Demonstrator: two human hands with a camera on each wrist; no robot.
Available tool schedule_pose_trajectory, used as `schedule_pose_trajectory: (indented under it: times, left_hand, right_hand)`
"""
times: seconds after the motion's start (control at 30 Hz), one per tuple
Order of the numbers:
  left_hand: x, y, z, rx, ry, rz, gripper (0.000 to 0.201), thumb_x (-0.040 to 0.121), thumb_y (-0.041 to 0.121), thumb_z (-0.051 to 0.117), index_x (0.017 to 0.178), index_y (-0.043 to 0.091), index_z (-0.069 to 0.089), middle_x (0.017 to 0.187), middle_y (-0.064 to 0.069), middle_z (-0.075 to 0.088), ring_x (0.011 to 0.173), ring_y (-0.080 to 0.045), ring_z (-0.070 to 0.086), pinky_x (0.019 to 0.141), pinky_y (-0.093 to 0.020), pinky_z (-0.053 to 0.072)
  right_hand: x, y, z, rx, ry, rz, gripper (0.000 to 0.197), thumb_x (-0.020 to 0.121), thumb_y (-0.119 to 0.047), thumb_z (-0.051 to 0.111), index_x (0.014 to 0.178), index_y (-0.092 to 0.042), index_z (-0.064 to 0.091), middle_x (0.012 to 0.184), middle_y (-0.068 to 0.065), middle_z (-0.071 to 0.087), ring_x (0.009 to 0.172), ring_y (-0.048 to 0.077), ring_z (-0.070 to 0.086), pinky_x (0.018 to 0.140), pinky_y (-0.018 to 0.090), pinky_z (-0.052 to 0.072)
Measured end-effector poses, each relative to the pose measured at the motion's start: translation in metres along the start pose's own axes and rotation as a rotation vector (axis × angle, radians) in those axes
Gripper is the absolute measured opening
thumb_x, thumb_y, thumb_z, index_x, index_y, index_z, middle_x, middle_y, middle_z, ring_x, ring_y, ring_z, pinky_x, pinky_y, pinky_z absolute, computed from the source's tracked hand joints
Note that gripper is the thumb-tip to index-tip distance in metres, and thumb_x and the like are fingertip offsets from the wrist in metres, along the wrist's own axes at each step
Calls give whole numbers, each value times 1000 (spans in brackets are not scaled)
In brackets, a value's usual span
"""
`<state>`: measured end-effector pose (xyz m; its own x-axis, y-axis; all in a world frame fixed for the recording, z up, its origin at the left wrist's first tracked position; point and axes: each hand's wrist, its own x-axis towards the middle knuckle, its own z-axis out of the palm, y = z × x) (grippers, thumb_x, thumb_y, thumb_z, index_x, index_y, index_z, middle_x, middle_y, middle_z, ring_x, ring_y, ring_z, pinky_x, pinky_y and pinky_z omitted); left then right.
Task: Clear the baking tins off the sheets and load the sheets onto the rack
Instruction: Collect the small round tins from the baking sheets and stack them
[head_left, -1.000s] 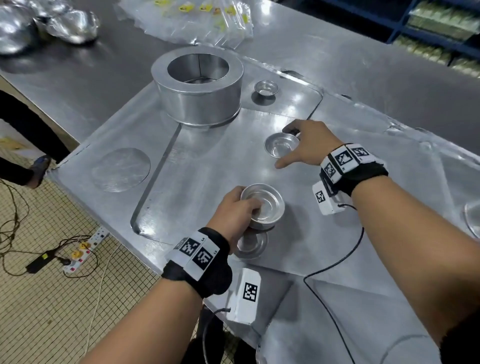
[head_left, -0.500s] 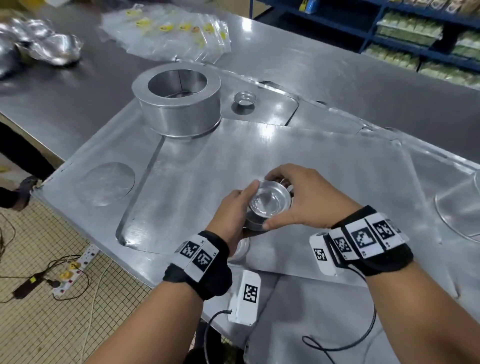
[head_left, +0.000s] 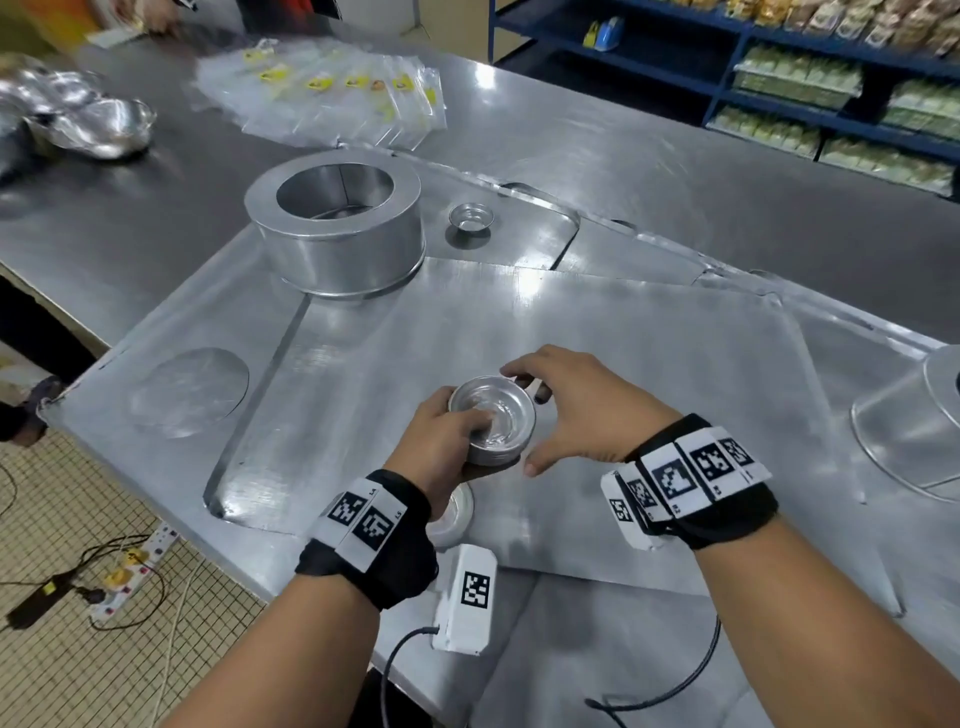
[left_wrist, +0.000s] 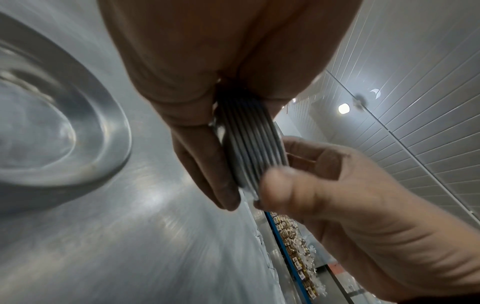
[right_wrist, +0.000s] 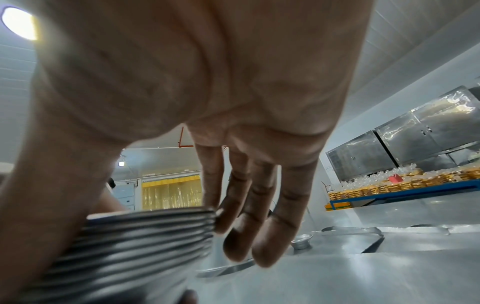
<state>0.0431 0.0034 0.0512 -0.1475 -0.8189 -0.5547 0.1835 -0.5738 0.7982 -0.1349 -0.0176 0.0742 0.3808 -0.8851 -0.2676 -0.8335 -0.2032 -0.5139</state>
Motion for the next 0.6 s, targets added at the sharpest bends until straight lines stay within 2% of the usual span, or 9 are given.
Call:
schedule_pose_trajectory:
  times: [0.1, 0.23, 0.3, 0.4, 0.6]
  left_hand:
    - [14, 11, -12, -11, 4, 10, 27, 91, -7, 53, 116, -1, 57, 101, -20, 64, 70, -29, 71, 81, -55, 59]
    - [38, 29, -30, 22, -24, -19, 29, 91, -5, 53, 119, 1, 56, 107, -22, 65, 77, -33, 71, 83, -56, 58]
    - [51, 38, -39, 31, -37, -35, 30, 91, -5, 53, 120, 1, 56, 110, -23, 64, 80, -34, 70, 83, -55, 58]
    - [75, 52, -51, 31, -44, -49, 29, 91, -6, 52, 120, 0, 56, 111, -22, 63, 82, -35, 69, 83, -55, 58]
    - [122, 79, -76, 48, -35, -59, 27, 92, -6, 51, 118, 0, 56, 102, -18, 63, 76, -30, 68, 82, -54, 59]
  right_hand:
    - [30, 11, -4, -117, -14, 63, 82, 65, -31, 87, 136, -24, 47, 120, -5, 51, 101, 10, 50, 88, 29, 48]
    - [86, 21, -13, -166, 30, 163, 63, 80, -39, 75, 135, -21, 50, 121, -1, 55, 105, 15, 54, 92, 36, 50]
    - [117, 27, -19, -166, 59, 218, 61, 82, -41, 72, 135, -21, 50, 122, -1, 56, 106, 16, 54, 93, 38, 50]
    - [166, 35, -27, -176, 114, 270, 60, 83, -41, 69, 135, -19, 50, 128, 1, 55, 116, 21, 53, 96, 41, 49]
    - [259, 52, -40, -253, 198, 351, 60, 83, -40, 66, 135, -15, 51, 128, 9, 55, 121, 28, 50, 96, 41, 48]
